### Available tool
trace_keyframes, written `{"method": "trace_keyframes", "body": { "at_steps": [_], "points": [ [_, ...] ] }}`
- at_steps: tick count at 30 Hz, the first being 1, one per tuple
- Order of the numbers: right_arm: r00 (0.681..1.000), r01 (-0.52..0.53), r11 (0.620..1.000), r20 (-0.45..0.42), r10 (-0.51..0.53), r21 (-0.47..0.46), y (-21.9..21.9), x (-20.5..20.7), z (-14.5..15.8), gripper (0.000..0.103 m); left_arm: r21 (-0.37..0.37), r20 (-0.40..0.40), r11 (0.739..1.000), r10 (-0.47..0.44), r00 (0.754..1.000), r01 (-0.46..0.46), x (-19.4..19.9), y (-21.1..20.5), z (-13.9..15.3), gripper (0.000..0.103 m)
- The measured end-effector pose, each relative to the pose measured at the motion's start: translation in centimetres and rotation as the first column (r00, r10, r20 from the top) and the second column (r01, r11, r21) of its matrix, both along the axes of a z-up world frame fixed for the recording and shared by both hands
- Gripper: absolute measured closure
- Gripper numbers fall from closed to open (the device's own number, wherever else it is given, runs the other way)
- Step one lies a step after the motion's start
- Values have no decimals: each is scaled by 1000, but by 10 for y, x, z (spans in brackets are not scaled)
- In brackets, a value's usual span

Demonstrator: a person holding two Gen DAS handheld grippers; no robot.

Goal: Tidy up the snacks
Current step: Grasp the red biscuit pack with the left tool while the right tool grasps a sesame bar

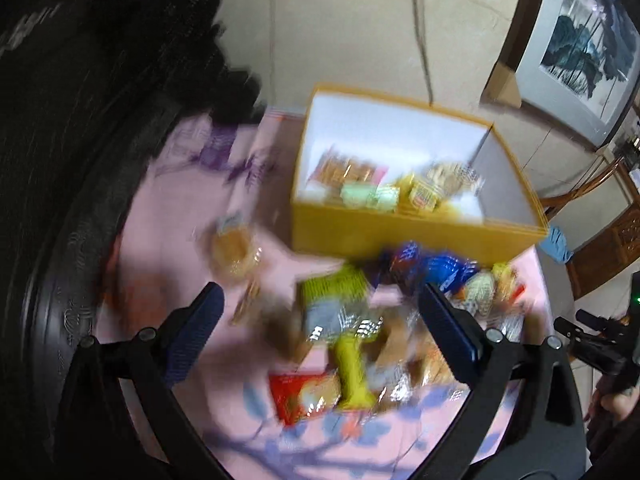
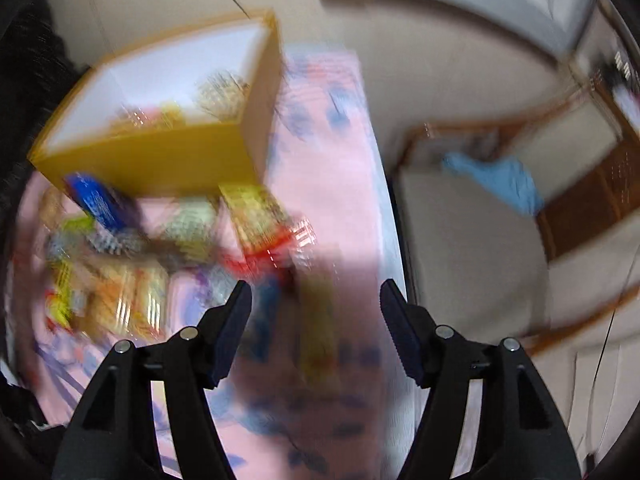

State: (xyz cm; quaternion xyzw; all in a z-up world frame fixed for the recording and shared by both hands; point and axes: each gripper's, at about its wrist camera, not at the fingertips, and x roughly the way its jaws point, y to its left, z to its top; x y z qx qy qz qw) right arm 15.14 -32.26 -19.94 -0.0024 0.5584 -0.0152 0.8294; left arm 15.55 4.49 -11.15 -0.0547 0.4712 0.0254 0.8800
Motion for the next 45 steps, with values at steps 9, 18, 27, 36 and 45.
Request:
{"method": "trace_keyframes", "body": {
  "at_steps": [9, 18, 27, 36, 45],
  "points": [
    [1000, -16, 1000, -7, 16, -6, 16, 2, -56, 58, 49, -144, 994, 109, 984, -102, -63, 53, -43, 4],
    [997, -76, 992, -9, 77, 102, 39, -40, -44, 74, 53, -171, 998, 28, 985, -20, -66, 20, -64, 4],
    [987, -153, 983, -35, 158, 104, 60, -75, -54, 73, 197, -219, 909, -326, 920, 369, -43, -40, -107, 4],
    [989, -140, 984, -23, 143, 107, 60, -80, -54, 73, 86, -325, 830, -499, 803, 550, -16, -30, -156, 2],
    [992, -119, 988, -27, 122, 99, 61, -77, -53, 73, 53, -256, 883, -440, 861, 467, -44, -35, -151, 42]
  ]
}}
